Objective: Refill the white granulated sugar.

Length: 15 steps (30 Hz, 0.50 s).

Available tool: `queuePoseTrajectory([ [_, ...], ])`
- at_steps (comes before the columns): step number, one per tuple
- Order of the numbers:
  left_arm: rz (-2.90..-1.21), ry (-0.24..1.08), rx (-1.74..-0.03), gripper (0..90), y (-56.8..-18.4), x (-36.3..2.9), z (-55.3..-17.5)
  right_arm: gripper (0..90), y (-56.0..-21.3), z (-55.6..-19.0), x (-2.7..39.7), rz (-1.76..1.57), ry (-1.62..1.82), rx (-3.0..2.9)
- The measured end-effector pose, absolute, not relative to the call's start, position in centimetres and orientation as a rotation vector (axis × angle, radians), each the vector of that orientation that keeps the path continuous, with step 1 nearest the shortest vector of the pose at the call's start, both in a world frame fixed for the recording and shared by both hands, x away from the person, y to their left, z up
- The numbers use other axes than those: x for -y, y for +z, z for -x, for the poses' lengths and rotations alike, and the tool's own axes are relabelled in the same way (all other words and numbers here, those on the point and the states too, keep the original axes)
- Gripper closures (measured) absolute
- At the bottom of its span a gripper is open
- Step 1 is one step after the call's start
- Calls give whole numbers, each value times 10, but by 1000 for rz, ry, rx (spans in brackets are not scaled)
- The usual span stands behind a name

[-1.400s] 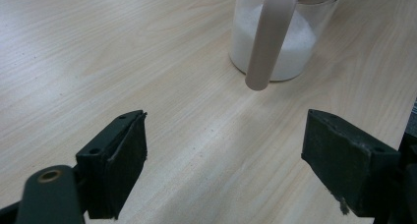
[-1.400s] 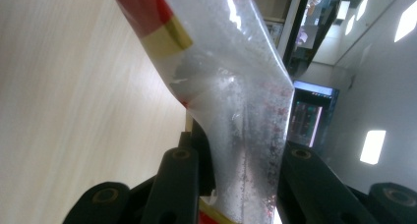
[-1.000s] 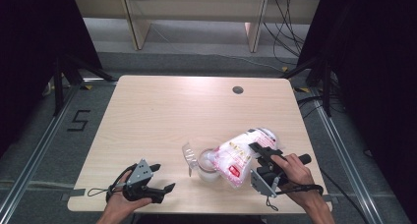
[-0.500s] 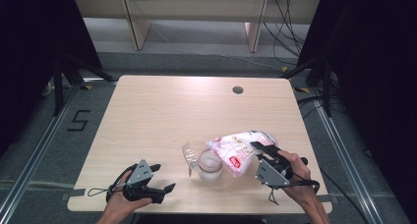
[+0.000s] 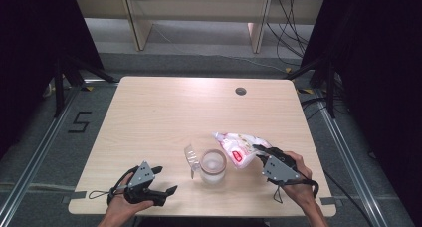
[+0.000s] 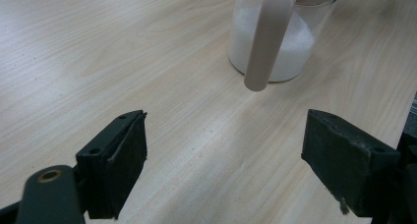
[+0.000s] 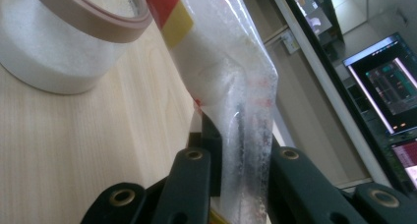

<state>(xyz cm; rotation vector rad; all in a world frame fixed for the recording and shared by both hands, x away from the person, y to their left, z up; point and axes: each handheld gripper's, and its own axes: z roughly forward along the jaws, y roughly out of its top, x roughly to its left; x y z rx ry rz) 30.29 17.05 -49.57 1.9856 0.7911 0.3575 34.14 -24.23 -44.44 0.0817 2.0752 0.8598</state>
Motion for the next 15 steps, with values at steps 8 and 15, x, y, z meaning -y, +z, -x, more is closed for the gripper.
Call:
queuePoseTrajectory([
  [8,-1990,355,-794,169,-496,-170,-303,837,-452,-350,245,-166,985,-2076],
  [15,-1997,355,-787,169,-496,-169,-303,845,-465,-365,251,-243,1098,-2072],
])
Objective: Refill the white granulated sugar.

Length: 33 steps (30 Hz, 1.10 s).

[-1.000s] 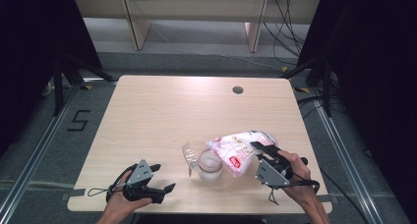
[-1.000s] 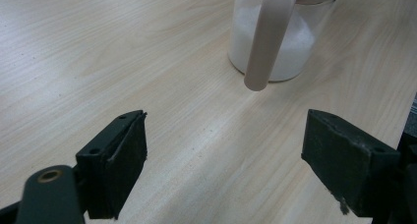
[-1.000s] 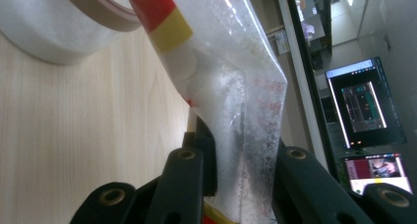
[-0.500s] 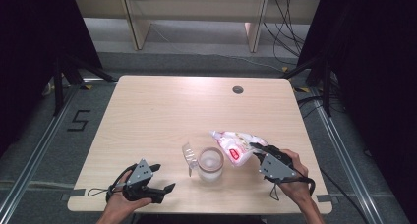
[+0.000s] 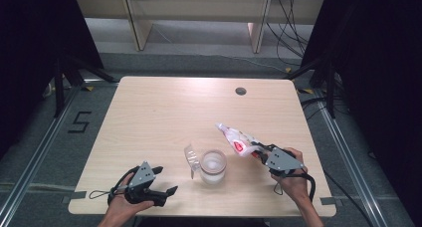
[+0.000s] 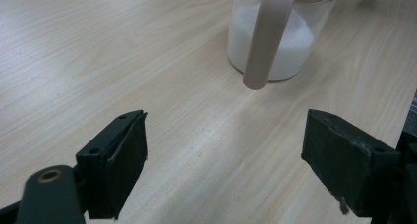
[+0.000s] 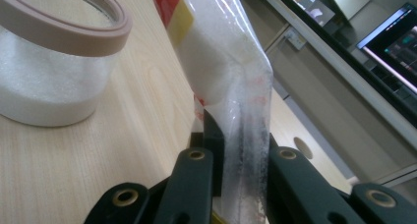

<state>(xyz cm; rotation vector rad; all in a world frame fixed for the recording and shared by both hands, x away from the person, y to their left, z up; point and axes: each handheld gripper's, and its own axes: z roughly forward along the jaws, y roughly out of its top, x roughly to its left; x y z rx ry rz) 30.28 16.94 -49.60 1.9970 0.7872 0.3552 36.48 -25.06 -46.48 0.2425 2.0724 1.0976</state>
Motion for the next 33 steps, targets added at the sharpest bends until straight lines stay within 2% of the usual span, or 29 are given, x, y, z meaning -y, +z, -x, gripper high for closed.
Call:
queuePoseTrajectory([
  [14,-1994,363,-796,169,-495,-172,-303,847,-488,-382,281,-556,1377,-2001],
  [24,-1973,353,-800,169,-495,-170,-302,843,-493,-385,303,-707,1472,-1912],
  [33,-1972,356,-799,169,-495,-170,-302,828,-493,-381,305,-800,1477,-1949],
])
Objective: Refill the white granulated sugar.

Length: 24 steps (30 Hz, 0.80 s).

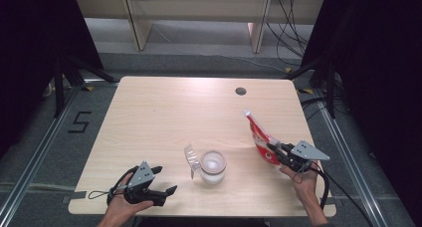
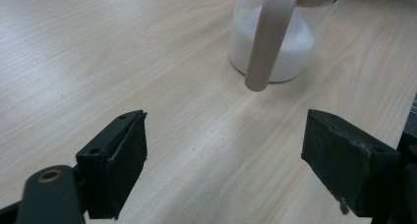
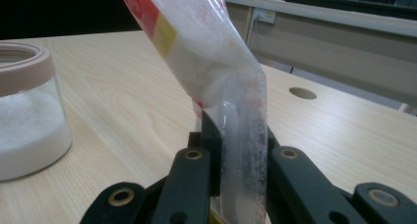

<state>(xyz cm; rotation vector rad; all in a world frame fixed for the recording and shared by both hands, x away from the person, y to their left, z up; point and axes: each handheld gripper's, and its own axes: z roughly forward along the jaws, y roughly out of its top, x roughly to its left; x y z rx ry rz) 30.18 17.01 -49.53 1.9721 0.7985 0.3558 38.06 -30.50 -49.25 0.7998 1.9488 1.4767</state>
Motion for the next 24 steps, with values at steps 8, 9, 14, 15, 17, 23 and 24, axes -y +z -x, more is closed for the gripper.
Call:
queuePoseTrajectory([
  [8,-1984,359,-798,169,-495,-171,-302,810,-490,-373,308,-892,1450,-1970],
  [9,-1984,359,-798,169,-495,-171,-302,810,-490,-373,308,-892,1450,-1970],
  [14,-1991,360,-801,169,-495,-172,-302,801,-491,-371,305,-928,1480,-1943],
  [15,-1989,359,-800,169,-495,-171,-302,803,-491,-372,308,-914,1475,-1979],
  [17,-1994,364,-801,169,-495,-172,-302,803,-492,-371,308,-963,1496,-1936],
  [23,-1989,363,-798,169,-495,-171,-302,792,-495,-368,315,-998,1485,-1914],
  [24,-1989,363,-798,169,-495,-171,-302,792,-495,-368,315,-998,1485,-1914],
])
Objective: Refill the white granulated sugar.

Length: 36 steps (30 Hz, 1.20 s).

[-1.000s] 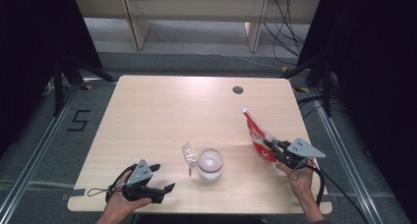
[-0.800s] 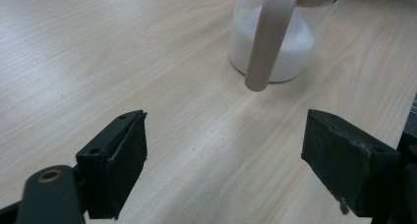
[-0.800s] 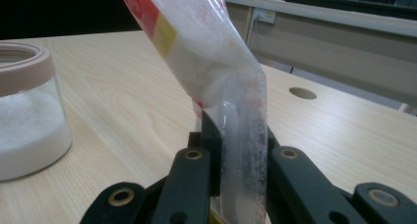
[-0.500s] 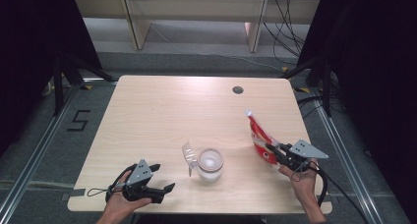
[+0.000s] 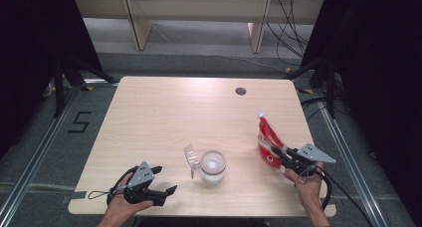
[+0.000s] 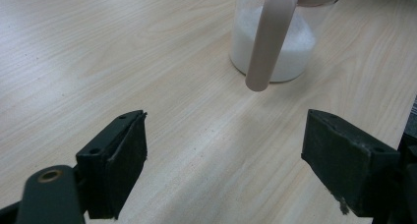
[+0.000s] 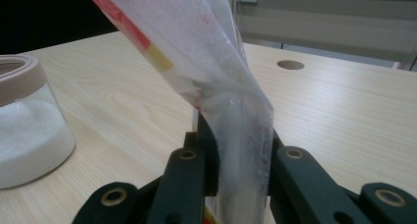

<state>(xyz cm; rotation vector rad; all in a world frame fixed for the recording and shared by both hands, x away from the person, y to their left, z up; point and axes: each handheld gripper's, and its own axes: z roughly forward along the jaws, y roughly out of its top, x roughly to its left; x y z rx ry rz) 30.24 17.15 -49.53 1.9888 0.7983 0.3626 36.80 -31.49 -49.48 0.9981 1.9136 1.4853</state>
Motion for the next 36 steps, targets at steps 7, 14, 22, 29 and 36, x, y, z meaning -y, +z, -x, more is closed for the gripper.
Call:
queuePoseTrajectory([
  [7,-1982,361,-795,169,-496,-171,-303,765,-498,-364,322,-1011,1476,-1896],
  [14,-1982,357,-796,169,-496,-170,-303,731,-498,-362,320,-1073,1494,-1904],
  [22,-1994,365,-803,168,-495,-171,-302,630,-498,-361,318,-1086,1502,-1905],
  [29,-1992,363,-801,169,-495,-171,-303,515,-495,-360,319,-1050,1450,-1903],
  [36,-1983,359,-796,169,-496,-170,-303,436,-492,-354,316,-1127,1464,-1901],
])
